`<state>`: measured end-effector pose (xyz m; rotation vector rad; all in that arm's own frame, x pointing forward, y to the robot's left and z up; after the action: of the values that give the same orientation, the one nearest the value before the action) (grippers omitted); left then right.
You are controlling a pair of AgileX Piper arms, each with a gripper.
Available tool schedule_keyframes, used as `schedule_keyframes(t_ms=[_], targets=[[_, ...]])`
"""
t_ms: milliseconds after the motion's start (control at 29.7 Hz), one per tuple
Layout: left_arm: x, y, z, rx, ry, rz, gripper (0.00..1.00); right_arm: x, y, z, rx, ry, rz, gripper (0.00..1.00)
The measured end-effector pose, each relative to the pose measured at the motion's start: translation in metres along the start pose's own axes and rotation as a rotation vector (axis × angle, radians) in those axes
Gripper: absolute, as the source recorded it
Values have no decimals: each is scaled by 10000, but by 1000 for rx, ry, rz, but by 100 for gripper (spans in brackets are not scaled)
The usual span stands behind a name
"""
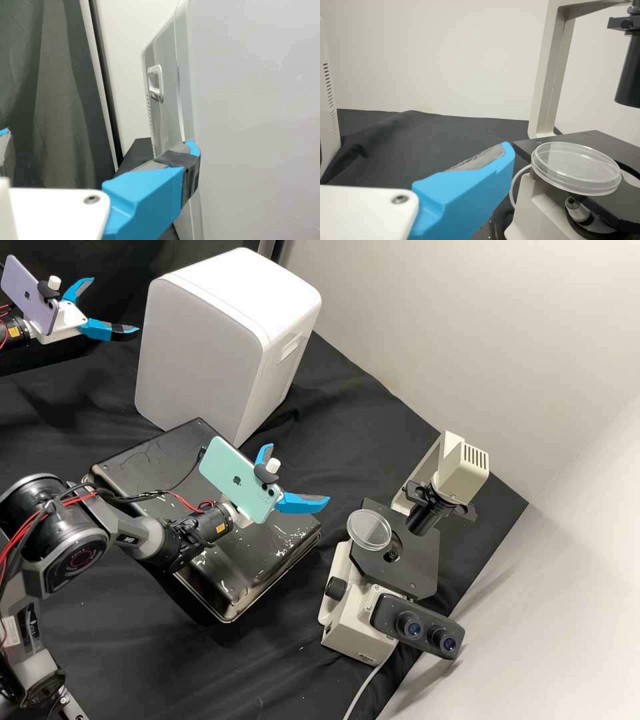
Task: Place the petri dish on the bench
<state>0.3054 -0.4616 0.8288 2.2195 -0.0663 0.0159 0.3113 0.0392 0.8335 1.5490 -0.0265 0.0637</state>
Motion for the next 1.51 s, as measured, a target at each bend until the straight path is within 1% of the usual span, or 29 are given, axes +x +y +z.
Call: schedule_keyframes(t_ms=[370, 437, 471, 605, 706, 740, 773, 807, 840, 908, 941, 1042, 1143, 1210, 1244, 1311, 1345, 1412, 1513], targets=[[0, 0, 0, 0, 0, 0, 100, 0, 0, 0, 0, 0, 0, 100], [0, -2, 16, 4, -5, -1, 100, 0, 0, 0, 0, 0, 0, 100], [0, -2, 15, -1, 1, 0, 100, 0, 0, 0, 0, 0, 0, 100], [-11, -14, 87, -2, -21, -3, 100, 0, 0, 0, 0, 0, 0, 100], [-46, -27, 163, -3, -46, -9, 100, 0, 0, 0, 0, 0, 0, 100], [-78, -24, 217, 12, -64, -10, 100, 0, 0, 0, 0, 0, 0, 100], [-98, -32, 238, 19, -72, -13, 100, 0, 0, 0, 0, 0, 0, 100], [-134, -22, 295, 31, -92, -11, 100, 0, 0, 0, 0, 0, 0, 100], [-162, -21, 328, 37, -105, -10, 100, 0, 0, 0, 0, 0, 0, 100], [-217, -23, 397, 37, -132, -5, 100, 0, 0, 0, 0, 0, 0, 100], [-243, -17, 422, 36, -143, 3, 100, 0, 0, 0, 0, 0, 0, 100], [-324, -52, 498, 48, -193, 22, 100, 0, 0, 0, 0, 0, 0, 100], [-399, -102, 531, 58, -221, 22, 100, 0, 0, 0, 0, 0, 0, 100], [-481, -160, 577, 65, -257, 14, 100, 0, 0, 0, 0, 0, 0, 100], [-509, -175, 592, 64, -267, 16, 100, 0, 0, 0, 0, 0, 0, 100], [-576, -211, 629, 72, -292, 17, 100, 0, 0, 0, 0, 0, 0, 100], [-617, -235, 658, 79, -312, 15, 100, 0, 0, 0, 0, 0, 0, 100], [-685, -284, 696, 90, -339, -1, 100, 0, 0, 0, 0, 0, 0, 100], [-801, -372, 759, 109, -383, -40, 100, 0, 0, 0, 0, 0, 0, 100]])
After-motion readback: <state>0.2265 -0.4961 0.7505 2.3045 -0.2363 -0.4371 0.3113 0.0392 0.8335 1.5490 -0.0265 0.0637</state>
